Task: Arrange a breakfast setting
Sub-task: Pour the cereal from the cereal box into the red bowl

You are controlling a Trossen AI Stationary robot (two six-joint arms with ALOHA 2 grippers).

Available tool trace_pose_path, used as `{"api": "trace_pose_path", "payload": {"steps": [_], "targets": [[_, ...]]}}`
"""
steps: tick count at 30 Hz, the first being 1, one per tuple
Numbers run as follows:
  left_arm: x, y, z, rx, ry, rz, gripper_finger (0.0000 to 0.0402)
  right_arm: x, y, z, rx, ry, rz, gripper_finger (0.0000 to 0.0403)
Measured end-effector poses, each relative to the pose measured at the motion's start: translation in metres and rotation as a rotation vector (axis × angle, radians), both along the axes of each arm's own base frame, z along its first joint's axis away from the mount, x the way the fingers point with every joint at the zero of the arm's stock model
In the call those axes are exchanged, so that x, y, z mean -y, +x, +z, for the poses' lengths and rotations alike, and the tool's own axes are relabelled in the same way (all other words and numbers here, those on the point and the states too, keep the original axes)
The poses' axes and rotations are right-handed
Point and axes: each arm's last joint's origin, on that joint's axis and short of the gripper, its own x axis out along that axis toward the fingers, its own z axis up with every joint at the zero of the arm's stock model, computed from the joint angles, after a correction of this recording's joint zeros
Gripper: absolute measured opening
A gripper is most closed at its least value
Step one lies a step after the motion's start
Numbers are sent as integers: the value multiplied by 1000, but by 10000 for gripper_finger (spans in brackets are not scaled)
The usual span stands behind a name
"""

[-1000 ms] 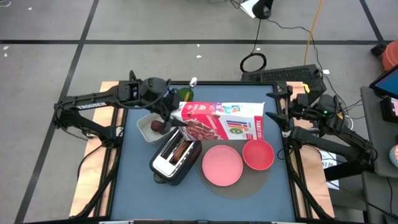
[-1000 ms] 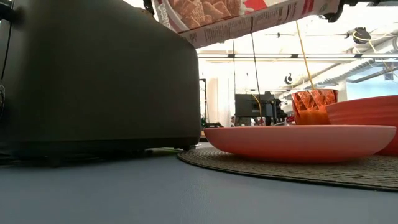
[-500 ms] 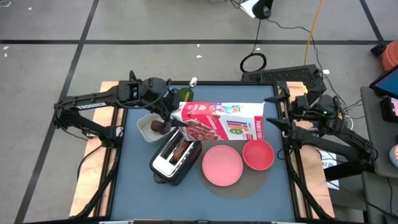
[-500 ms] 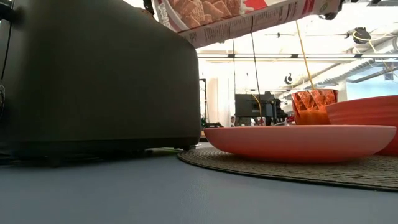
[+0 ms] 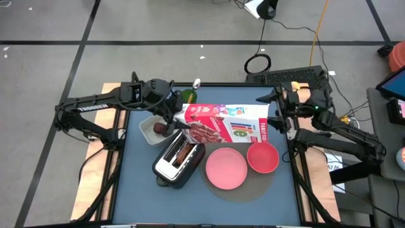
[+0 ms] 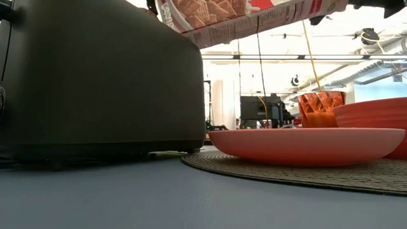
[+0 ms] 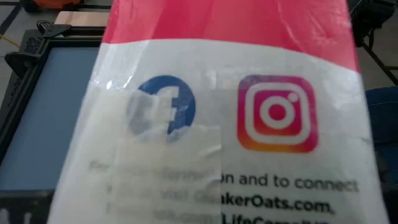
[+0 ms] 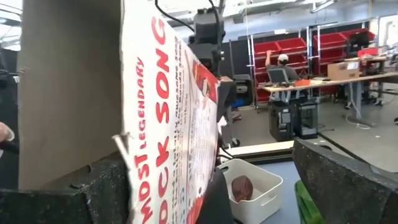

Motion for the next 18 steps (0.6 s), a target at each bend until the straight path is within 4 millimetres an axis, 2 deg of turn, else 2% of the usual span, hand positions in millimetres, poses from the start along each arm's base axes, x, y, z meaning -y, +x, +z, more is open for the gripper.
{"api": "trace_pose_path", "payload": {"steps": [6, 9, 18], "targets": [[0, 0, 0, 0, -1, 2, 280, 9, 17, -1, 15, -8, 2, 389], [0, 0, 0, -1, 1, 4, 280, 11, 25, 0, 33, -17, 11, 374], [0, 0, 0, 0, 2, 6, 280, 11, 42, -1, 74, -36, 59, 265]]}}
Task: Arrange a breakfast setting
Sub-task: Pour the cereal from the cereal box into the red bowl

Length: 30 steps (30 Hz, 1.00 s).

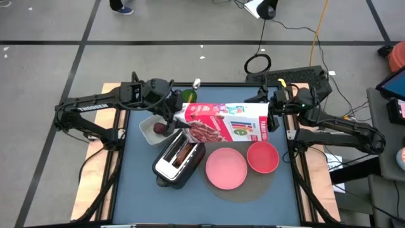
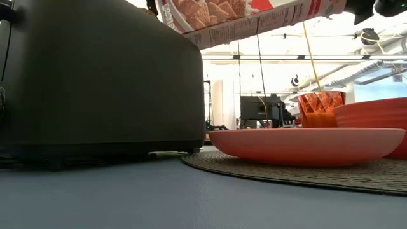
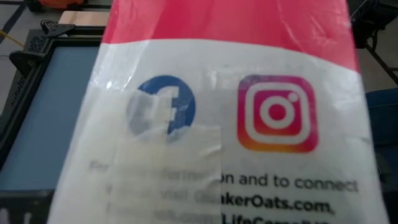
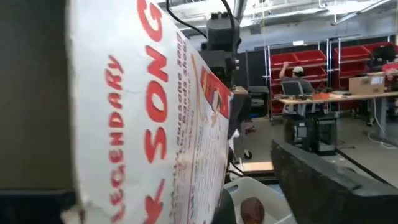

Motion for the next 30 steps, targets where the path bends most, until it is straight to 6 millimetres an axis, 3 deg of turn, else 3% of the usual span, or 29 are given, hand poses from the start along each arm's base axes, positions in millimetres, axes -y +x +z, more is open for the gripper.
{"api": "trace_pose_path", "payload": {"steps": [15, 30], "targets": [[-1, 0, 1, 4, 29, 36, 280, -1, 2, 4, 44, -20, 7, 16], [-3, 0, 1, 10, 70, 71, 280, -1, 1, 7, 86, -20, 11, 1]]}}
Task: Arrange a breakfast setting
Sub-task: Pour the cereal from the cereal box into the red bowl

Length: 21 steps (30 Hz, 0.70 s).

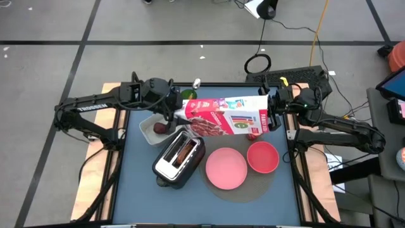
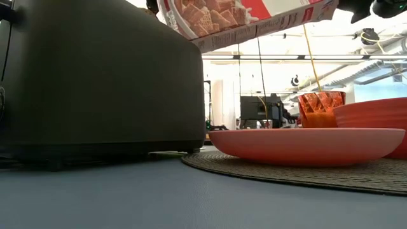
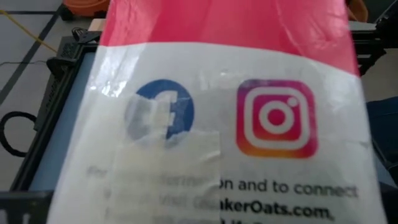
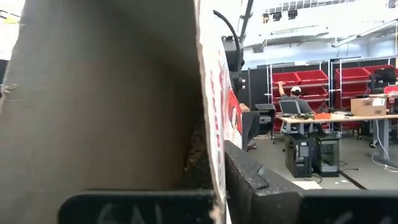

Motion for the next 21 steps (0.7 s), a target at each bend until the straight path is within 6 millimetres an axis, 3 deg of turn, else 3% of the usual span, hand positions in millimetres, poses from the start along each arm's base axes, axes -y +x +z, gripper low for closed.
{"api": "trace_pose_path", "payload": {"steps": [16, 21], "targets": [[0, 0, 0, -1, 11, 17, 280, 0, 0, 0, 4, -2, 0, 1], [-1, 0, 0, -1, -12, 37, 306, 0, 0, 1, 6, -2, -1, 0]]}}
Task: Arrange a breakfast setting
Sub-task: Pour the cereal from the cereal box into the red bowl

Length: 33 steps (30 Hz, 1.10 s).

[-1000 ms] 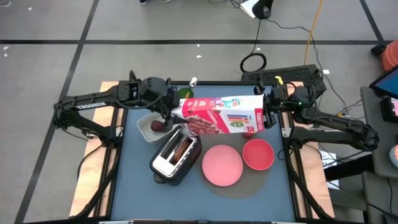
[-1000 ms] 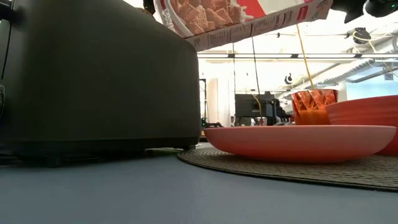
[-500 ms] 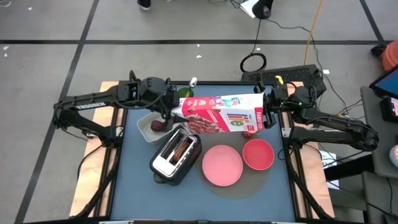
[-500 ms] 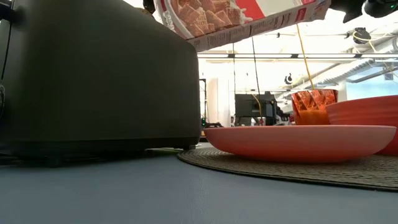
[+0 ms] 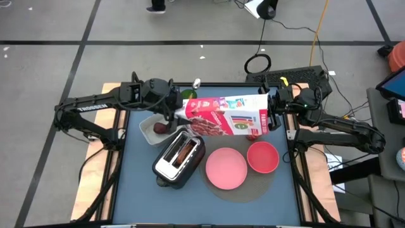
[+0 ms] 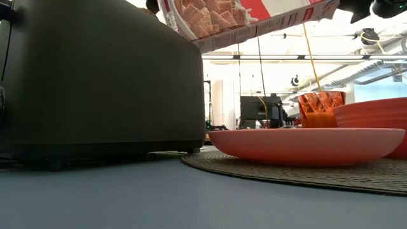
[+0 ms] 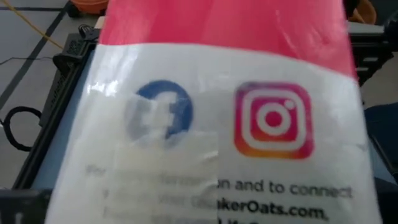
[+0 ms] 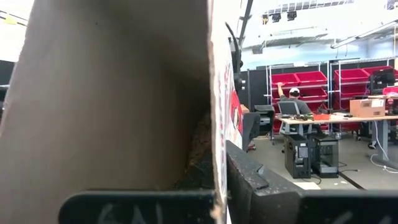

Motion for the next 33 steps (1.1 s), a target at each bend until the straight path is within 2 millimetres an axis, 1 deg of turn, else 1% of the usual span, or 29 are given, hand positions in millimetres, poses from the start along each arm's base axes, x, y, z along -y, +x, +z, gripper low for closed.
{"api": "trace_pose_path", "payload": {"steps": [6, 10, 18, 33], "targets": [[0, 1, 1, 8, -5, 11, 367, 0, 0, 0, -3, 0, -1, 0], [0, 1, 0, 7, -6, 8, 389, 0, 0, 0, -1, -1, 0, 0], [0, 0, 0, 5, 5, 1, 392, 0, 0, 0, 0, -1, 0, 0], [-4, -15, 13, 57, 28, 13, 392, -1, -3, 9, 101, -43, -6, 0]]}}
